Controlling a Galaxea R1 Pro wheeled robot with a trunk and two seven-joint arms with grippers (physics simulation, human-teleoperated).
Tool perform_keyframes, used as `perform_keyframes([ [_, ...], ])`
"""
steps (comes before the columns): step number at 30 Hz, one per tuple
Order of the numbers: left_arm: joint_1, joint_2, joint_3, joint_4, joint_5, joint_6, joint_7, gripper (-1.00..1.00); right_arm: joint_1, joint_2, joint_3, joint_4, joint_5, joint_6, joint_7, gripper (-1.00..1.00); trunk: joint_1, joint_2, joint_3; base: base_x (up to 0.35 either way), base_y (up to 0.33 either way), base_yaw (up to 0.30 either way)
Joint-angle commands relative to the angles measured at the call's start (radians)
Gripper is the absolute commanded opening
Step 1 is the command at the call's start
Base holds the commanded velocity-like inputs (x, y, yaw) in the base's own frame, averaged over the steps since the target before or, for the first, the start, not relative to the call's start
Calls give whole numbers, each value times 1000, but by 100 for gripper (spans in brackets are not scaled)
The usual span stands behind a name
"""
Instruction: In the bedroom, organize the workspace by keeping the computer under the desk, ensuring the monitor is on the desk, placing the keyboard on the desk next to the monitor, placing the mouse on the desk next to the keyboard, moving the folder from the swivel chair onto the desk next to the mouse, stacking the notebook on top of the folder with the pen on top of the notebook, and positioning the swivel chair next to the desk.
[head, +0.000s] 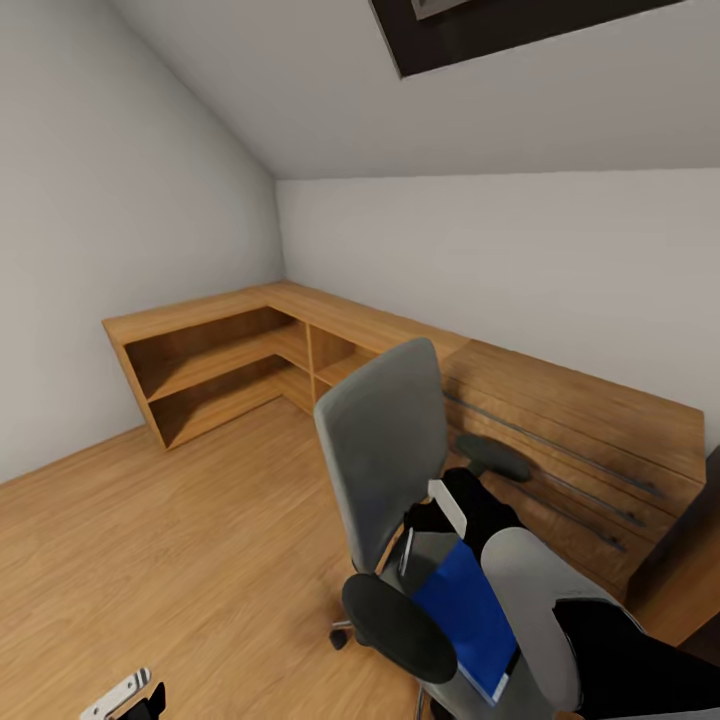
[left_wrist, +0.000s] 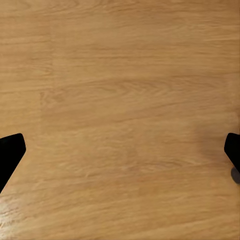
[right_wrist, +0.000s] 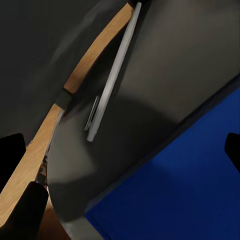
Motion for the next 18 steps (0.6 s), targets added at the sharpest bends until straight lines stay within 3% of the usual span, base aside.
perform_keyframes([
  [1, 0, 0, -2, 0, 10, -2, 3, 100, -1, 1, -4, -1, -7, 2, -8, 100, 4, -8, -4, 0, 0, 0],
  [18, 0, -1, -1, 27, 11, -3, 3, 100, -1, -2, -4, -1, -7, -48, -8, 100, 69, -127, -57, 0, 0, 0],
])
